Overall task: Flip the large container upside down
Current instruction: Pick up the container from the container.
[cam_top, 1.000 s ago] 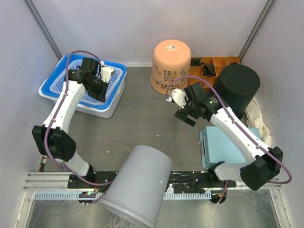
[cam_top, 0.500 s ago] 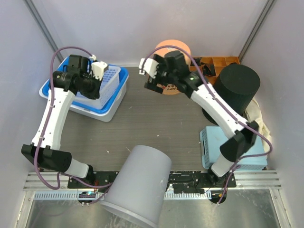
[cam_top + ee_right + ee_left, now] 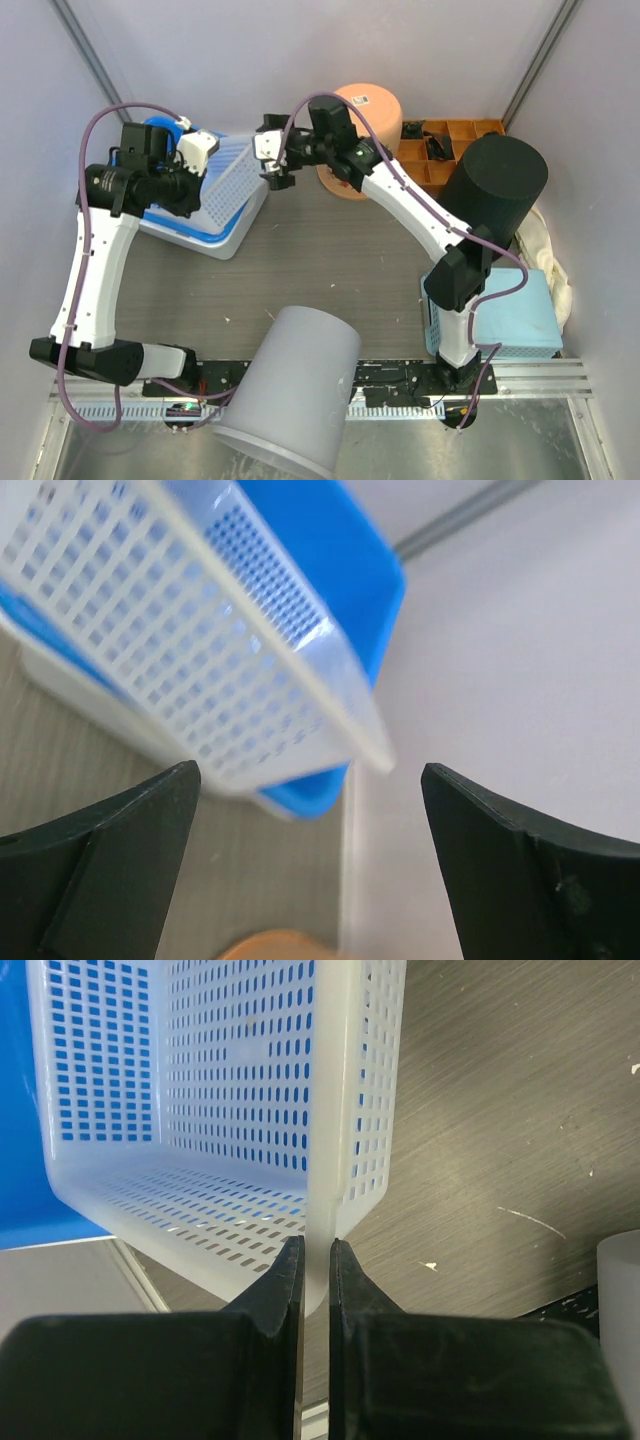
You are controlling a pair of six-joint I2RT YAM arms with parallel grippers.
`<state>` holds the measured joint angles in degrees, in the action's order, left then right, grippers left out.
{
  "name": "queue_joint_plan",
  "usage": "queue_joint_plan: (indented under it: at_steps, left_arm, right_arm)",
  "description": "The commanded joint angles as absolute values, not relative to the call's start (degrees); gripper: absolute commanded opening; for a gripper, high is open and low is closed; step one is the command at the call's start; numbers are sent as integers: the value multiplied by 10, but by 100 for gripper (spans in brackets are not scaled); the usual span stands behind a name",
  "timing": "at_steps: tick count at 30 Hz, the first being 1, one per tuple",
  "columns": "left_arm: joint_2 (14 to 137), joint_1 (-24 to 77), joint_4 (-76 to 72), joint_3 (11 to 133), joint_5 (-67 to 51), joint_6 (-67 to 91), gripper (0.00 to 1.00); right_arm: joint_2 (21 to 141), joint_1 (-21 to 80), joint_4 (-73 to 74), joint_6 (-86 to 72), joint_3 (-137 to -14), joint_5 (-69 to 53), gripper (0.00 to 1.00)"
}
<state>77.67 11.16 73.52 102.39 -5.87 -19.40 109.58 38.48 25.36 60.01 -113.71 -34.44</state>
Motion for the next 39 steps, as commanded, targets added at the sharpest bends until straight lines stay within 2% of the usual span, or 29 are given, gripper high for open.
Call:
queue_joint_plan:
  at_steps: [1, 4, 8, 12, 15, 17, 19, 23, 25, 26, 28, 29, 30, 31, 32, 36, 39]
  left_arm:
    - [744, 113, 746, 1005, -81, -197, 0]
    - [735, 113, 754, 1006, -93, -203, 0]
    - [732, 113, 766, 1008, -99, -218, 0]
    - [706, 113, 758, 988, -104, -220, 0]
    - [698, 113, 751, 975, -120, -215, 0]
    - [692, 113, 744, 968, -126, -213, 0]
    - [686, 113, 739, 965, -128, -212, 0]
    - [678, 113, 735, 959, -125, -210, 0]
    - [674, 113, 732, 957, -123, -210, 0]
    - [673, 113, 730, 957, -122, -210, 0]
    - [671, 113, 727, 959, -115, -206, 1]
    - [670, 113, 723, 961, -102, -204, 9]
    - [667, 113, 717, 963, -88, -201, 37]
    - [664, 113, 711, 970, -73, -200, 89]
    - [662, 113, 705, 978, -55, -198, 100]
    - [651, 113, 687, 1033, -4, -197, 98]
    - [638, 113, 662, 1066, 39, -197, 98]
  right_arm:
    - [1147, 387, 166, 610, -1223, -448, 98]
    - [1164, 395, 159, 585, -1231, -523, 93]
    - [1186, 420, 170, 543, -1246, -535, 93]
    - [1210, 434, 248, 549, -1287, -541, 88]
    - [1215, 441, 276, 572, -1281, -533, 73]
    - [1218, 443, 278, 574, -1274, -526, 59]
    - [1223, 445, 281, 576, -1272, -518, 40]
    - [1221, 445, 295, 575, -1264, -508, 14]
    - [1211, 445, 298, 577, -1245, -503, 9]
    - [1204, 445, 298, 581, -1234, -499, 3]
    - [1190, 447, 300, 591, -1217, -488, 1]
    - [1181, 448, 300, 596, -1209, -477, 1]
    - [1173, 449, 297, 599, -1203, -467, 1]
    - [1161, 451, 283, 590, -1194, -452, 1]
    - [1147, 453, 254, 573, -1178, -430, 1]
    - [1085, 465, 125, 428, -1130, -315, 1]
    - [1085, 483, 139, 359, -1200, -206, 1]
